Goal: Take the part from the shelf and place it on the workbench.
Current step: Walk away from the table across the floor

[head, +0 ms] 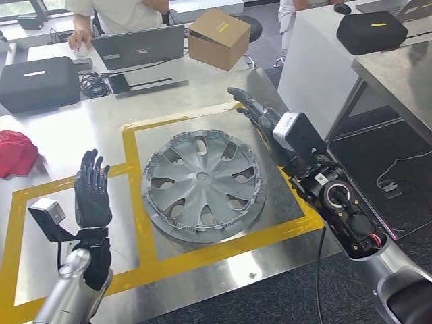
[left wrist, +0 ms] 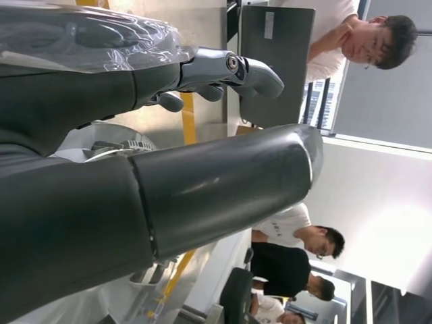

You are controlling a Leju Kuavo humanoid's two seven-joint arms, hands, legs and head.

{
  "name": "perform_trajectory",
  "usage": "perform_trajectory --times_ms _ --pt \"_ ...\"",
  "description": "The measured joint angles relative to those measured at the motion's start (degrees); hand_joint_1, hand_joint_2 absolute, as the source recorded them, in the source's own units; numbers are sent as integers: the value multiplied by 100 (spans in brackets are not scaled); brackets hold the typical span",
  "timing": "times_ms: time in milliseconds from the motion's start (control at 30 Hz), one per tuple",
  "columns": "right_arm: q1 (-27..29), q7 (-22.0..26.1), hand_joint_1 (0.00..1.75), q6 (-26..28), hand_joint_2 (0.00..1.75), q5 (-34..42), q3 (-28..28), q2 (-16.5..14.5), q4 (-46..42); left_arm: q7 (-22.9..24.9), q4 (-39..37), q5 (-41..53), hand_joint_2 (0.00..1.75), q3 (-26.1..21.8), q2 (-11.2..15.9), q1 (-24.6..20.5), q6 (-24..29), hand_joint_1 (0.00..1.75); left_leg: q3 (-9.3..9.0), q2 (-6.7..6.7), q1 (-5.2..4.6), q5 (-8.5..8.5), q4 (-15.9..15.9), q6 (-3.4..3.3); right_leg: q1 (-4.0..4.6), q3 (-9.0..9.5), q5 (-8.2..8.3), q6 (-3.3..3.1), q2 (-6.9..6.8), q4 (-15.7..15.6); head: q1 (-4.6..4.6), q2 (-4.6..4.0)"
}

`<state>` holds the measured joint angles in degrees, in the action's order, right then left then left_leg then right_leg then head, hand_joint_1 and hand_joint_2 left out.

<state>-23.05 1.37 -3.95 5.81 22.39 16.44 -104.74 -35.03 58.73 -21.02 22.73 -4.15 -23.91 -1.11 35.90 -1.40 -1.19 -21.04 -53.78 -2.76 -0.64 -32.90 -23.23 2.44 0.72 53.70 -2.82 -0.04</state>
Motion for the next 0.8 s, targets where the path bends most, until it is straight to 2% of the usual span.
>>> perform_trajectory --times_ms 67,100,200,233,267,300,367,400,433,533,567,633,700,733,767,800 --pt "-9 6 0 2 0 1 -1 -8 14 8 31 -3 0 0 -1 0 2 0 -83 20 47 25 90 -14 9 -14 -70 21 -7 83 -1 0" --pt "-15 8 0 4 0 2 -3 -9 20 10 42 -8 0 0 -3 -5 2 0 -131 33 77 38 137 -24 14 -89 -190 38 -11 274 -11 0" --pt "-16 10 0 12 0 5 -2 -9 51 24 48 -21 0 0 -4 -7 -1 0 -187 53 112 37 172 -34 -25 -612 -712 107 -24 1397 -70 0" --pt "-7 10 0 15 0 6 1 -9 62 27 48 -25 0 0 -4 0 -5 0 -188 54 120 31 167 -26 -50 -744 -780 133 -27 1655 -85 0" --pt "-1 11 0 18 0 7 2 -9 73 27 48 -28 0 0 -4 5 -14 0 -188 55 134 21 154 -9 -77 -769 -734 160 -31 1690 -93 0" --pt "2 13 0 20 0 7 2 -9 79 27 48 -32 0 0 -4 8 -28 0 -188 54 156 4 129 17 -104 -669 -581 188 -36 1480 -103 0" --pt "-1 16 0 28 0 8 2 -9 86 25 48 -39 0 0 -3 1 -63 0 -176 46 200 -53 38 104 -149 -260 -206 262 -42 665 -136 0" --pt "-3 17 0 31 0 8 4 -9 90 25 48 -44 0 0 -1 -6 -79 0 -158 40 209 -80 -23 151 -158 -90 -99 263 -25 345 -165 0" --pt "-3 17 0 34 0 8 6 -9 97 22 48 -49 0 0 1 -14 -93 0 -136 32 205 -91 -63 196 -157 4 -61 244 -6 168 -176 0" --pt "-8 22 0 35 0 16 23 -10 125 15 46 -58 0 0 9 -24 -114 0 -89 25 202 -75 -91 291 -136 2 -45 108 27 157 -126 0" --pt "-25 29 0 28 0 25 32 -11 135 15 46 -65 0 0 13 -29 -114 0 -60 39 208 -128 -150 316 -138 -6 -29 70 24 157 -101 0" --pt "-80 47 0 4 0 48 46 -17 161 12 46 -81 0 0 20 -50 -114 0 144 74 213 -430 -611 356 -146 -25 0 -5 7 147 -44 0" --pt "-120 57 0 -13 0 63 57 -29 196 9 43 -97 0 0 26 -62 -113 0 510 89 211 -834 -1439 374 -124 -66 24 -55 -10 147 4 0" --pt "-128 59 0 -16 0 66 65 -35 214 8 41 -102 0 0 29 -59 -113 0 643 89 210 -944 -1748 369 -109 -87 35 -72 -16 147 14 0" --pt "-131 61 0 -18 0 68 74 -41 232 8 38 -108 0 0 32 -55 -112 0 681 89 208 -958 -1865 354 -94 -105 47 -83 -20 148 19 0" --pt "-133 62 0 -20 0 68 82 -46 247 8 36 -109 0 0 33 -53 -112 0 586 89 203 -863 -1722 326 -80 -117 58 -90 -22 148 23 0"
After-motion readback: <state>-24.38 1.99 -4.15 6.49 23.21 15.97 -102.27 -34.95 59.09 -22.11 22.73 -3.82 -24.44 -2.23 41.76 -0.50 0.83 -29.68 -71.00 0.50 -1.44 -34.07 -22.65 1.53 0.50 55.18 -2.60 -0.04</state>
